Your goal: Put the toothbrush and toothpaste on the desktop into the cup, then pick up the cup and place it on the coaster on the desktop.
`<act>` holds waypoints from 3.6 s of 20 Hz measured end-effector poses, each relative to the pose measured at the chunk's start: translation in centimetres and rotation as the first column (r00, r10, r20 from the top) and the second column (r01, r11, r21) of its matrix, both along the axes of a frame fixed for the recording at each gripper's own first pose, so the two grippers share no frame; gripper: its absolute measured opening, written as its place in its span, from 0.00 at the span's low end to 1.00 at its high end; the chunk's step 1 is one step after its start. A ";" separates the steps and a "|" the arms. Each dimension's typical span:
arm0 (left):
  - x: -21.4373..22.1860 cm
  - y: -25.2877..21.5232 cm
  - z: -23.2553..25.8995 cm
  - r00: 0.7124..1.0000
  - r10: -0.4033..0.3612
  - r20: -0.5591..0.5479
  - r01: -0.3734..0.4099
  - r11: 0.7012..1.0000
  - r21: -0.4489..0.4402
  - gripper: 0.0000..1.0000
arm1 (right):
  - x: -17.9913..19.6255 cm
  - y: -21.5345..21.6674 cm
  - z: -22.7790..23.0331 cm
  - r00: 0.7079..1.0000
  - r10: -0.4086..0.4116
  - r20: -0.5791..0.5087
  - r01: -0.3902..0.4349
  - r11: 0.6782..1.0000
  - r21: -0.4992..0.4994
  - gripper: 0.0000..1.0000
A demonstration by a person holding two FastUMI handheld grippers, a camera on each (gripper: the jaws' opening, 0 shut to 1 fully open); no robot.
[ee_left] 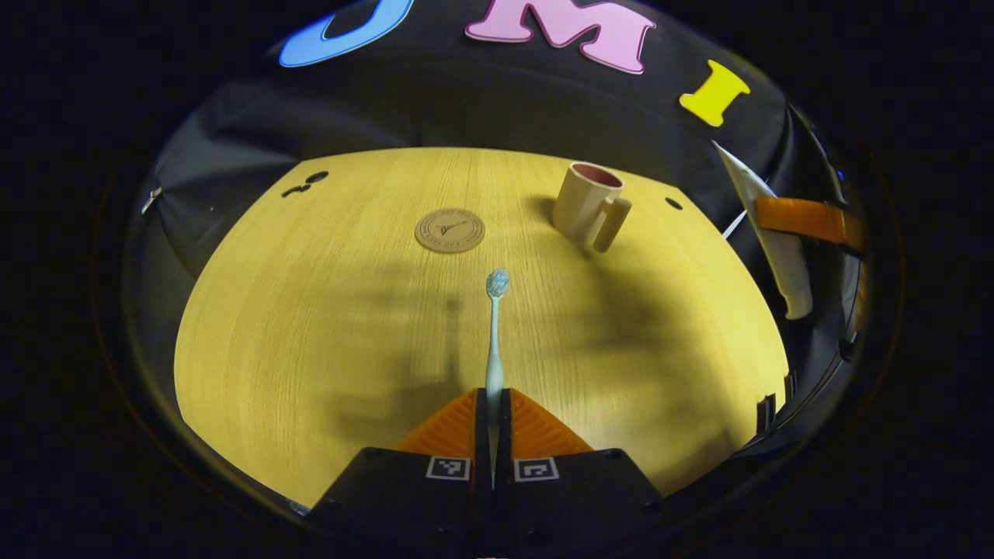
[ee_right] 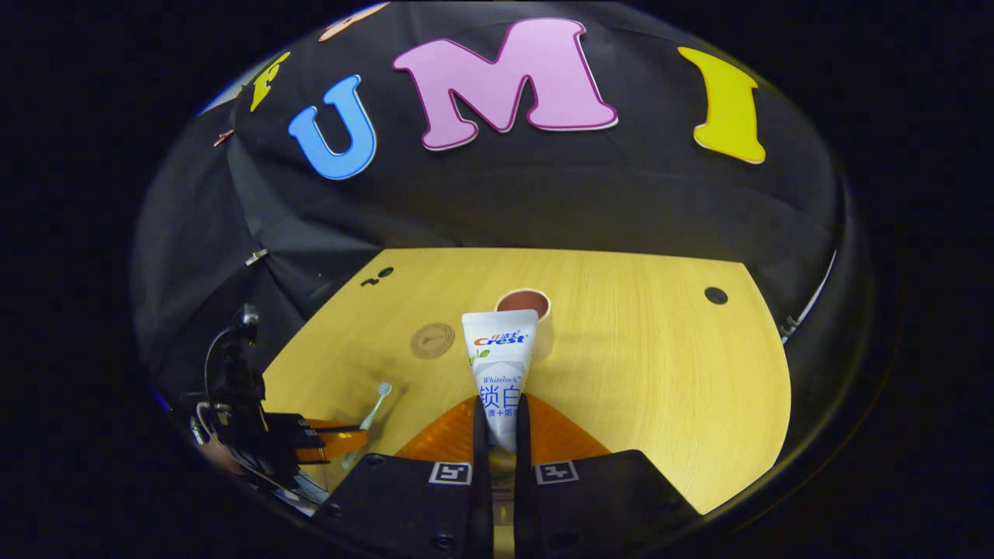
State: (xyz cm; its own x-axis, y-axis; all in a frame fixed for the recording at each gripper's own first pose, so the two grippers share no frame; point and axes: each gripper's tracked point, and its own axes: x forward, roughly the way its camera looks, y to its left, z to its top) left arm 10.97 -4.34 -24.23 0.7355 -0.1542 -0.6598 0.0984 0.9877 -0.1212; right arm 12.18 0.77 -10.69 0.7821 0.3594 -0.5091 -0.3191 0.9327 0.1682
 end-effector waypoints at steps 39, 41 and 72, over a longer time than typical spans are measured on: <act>6.6 -7.9 12.9 0.944 -0.017 0.330 0.128 0.940 -0.317 0.06 | 22.7 6.0 -6.2 0.941 -0.021 0.339 -0.010 0.996 0.090 0.21; 6.4 -8.3 13.1 0.942 -0.019 0.334 0.131 0.939 -0.318 0.06 | 22.1 6.0 -6.6 0.945 -0.011 0.327 -0.020 0.996 0.091 0.28; 26.9 -14.5 15.7 0.676 0.001 0.737 0.269 0.931 -0.248 0.06 | 15.3 -8.7 -10.8 0.971 -0.151 0.183 0.147 0.989 0.032 0.98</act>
